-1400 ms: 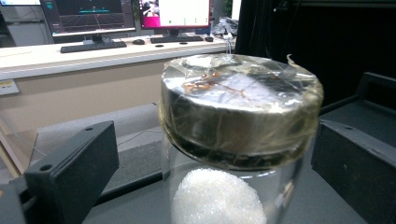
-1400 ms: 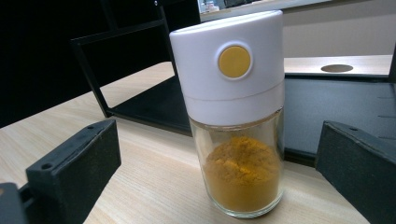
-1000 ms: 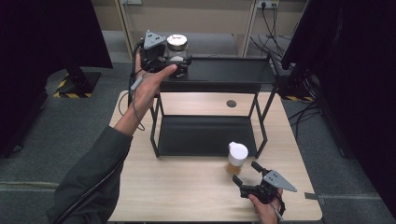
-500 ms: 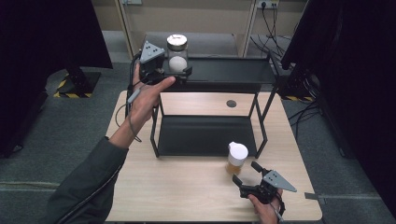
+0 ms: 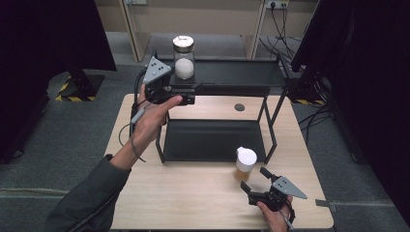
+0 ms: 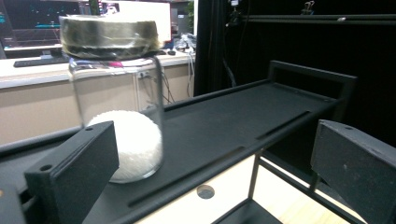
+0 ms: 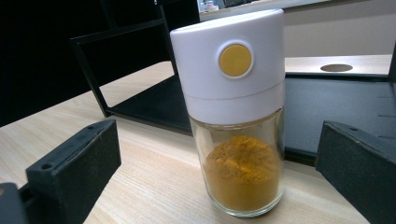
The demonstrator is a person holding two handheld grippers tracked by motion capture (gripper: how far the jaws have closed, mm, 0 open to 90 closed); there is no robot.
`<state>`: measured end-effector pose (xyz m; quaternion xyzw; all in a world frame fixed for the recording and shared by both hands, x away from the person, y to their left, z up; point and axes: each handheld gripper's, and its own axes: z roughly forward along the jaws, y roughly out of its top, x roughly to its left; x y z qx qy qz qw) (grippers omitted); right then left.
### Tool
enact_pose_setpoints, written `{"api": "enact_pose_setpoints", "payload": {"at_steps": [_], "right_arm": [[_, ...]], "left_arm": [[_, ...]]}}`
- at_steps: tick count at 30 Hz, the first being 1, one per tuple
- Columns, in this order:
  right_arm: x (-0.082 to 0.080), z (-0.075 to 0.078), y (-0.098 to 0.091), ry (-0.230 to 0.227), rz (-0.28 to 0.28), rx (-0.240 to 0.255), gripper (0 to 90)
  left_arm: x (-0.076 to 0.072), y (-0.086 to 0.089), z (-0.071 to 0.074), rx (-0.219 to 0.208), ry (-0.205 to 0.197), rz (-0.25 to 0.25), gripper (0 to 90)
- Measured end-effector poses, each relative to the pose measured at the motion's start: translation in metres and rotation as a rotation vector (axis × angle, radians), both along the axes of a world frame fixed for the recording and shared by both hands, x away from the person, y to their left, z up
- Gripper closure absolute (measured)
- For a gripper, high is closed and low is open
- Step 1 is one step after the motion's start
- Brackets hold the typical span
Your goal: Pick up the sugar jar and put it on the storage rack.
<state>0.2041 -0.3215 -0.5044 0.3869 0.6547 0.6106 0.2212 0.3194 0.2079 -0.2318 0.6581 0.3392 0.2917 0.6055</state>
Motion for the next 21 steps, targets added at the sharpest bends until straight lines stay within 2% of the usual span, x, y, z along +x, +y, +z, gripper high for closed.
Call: {"api": "enact_pose_setpoints", "payload": {"at_steps": [14,21], "right_arm": [[0.0,0.0,0.0,-0.001,0.001,-0.001,0.5],[0.0,0.0,0.0,0.0,0.0,-0.001,0.5]], "left_arm": [[-0.024,0.003,-0.031,-0.042,-0.02,-0.076,0.2],[-0.035,0.004,-0.044,-0.039,-0.035,-0.098,0.2]]}}
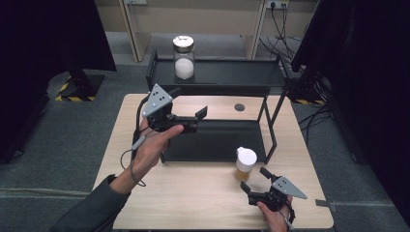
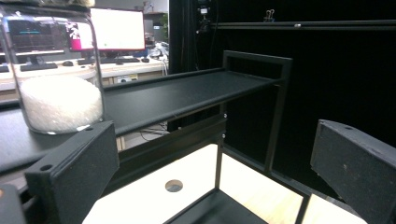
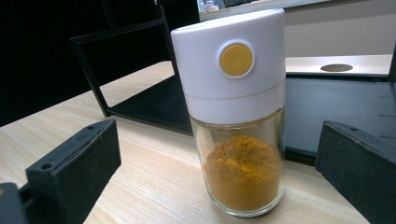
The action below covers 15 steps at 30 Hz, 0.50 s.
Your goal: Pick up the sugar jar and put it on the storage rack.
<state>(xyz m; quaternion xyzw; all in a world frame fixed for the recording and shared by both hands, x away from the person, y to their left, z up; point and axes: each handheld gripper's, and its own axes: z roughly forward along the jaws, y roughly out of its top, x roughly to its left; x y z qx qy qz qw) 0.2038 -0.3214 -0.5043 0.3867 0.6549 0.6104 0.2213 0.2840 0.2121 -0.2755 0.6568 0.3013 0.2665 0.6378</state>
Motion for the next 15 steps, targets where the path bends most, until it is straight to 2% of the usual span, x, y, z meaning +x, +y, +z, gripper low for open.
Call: {"api": "enact_pose_setpoints", "payload": {"at_steps": [7,15], "right_arm": [[0.0,0.0,0.0,0.0,-0.001,0.002,0.5],[0.0,0.0,0.0,0.0,-0.002,0.002,0.5]], "left_arm": [[-0.008,0.002,-0.016,-0.001,0.006,-0.021,0.2],[-0.017,0.004,-0.045,-0.006,0.018,-0.041,0.2]]}}
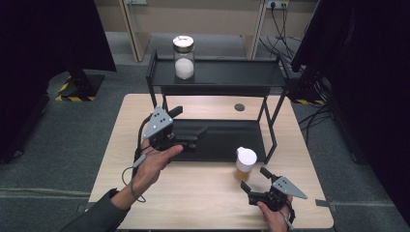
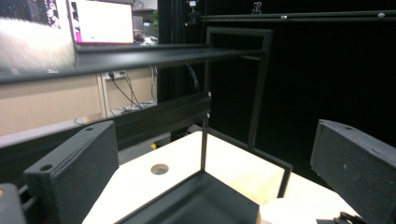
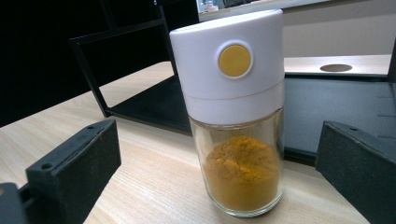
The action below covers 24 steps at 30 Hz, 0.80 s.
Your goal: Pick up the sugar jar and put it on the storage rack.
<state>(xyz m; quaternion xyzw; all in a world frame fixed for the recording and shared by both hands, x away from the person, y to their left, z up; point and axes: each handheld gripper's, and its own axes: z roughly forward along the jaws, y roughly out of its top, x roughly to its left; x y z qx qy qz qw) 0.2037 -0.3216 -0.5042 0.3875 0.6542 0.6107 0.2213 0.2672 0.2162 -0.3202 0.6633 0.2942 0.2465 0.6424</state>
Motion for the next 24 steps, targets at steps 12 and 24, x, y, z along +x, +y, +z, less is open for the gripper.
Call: {"api": "enact_pose_setpoints", "payload": {"at_steps": [12,24], "right_arm": [[0.0,0.0,0.0,-0.003,0.001,-0.001,0.5],[0.0,0.0,0.0,-0.002,0.002,-0.001,0.5]], "left_arm": [[-0.003,0.003,-0.043,-0.012,0.012,-0.027,0.3],[-0.01,0.006,-0.089,-0.027,0.062,-0.061,0.3]]}}
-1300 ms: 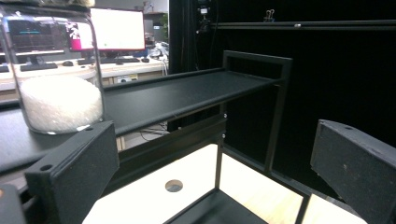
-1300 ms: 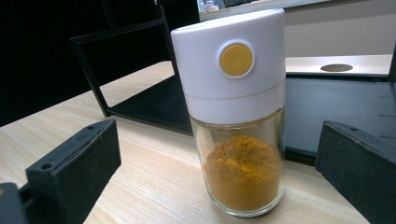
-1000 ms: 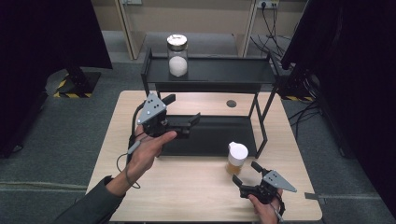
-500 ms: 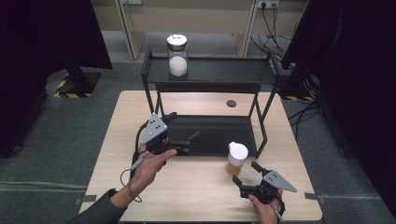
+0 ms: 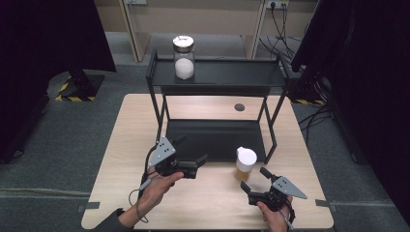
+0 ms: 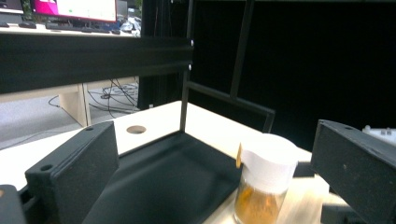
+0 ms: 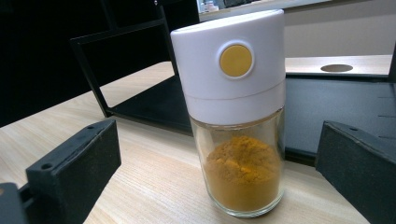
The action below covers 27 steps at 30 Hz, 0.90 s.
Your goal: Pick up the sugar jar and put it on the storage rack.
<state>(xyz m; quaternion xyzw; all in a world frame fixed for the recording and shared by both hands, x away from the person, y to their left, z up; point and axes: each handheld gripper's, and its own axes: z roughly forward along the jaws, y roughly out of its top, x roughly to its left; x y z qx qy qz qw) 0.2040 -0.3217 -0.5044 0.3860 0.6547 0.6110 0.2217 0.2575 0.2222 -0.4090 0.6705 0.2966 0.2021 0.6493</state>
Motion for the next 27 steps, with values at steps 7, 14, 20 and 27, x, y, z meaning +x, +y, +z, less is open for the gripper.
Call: {"api": "enact_pose_setpoints", "payload": {"at_steps": [7,14,20,27], "right_arm": [[0.0,0.0,0.0,0.0,0.002,-0.001,0.5],[0.0,0.0,0.001,0.002,0.003,-0.001,0.5],[0.0,0.0,0.001,0.002,0.002,0.0,0.5],[0.0,0.0,0.0,0.0,0.003,0.002,0.5]], "left_arm": [[0.0,0.006,-0.022,0.002,0.028,-0.009,0.2],[-0.004,0.01,-0.04,-0.004,0.034,-0.006,0.2],[-0.009,0.009,-0.054,0.007,0.033,-0.011,0.2],[-0.013,0.009,-0.067,0.015,0.043,-0.039,0.1]]}}
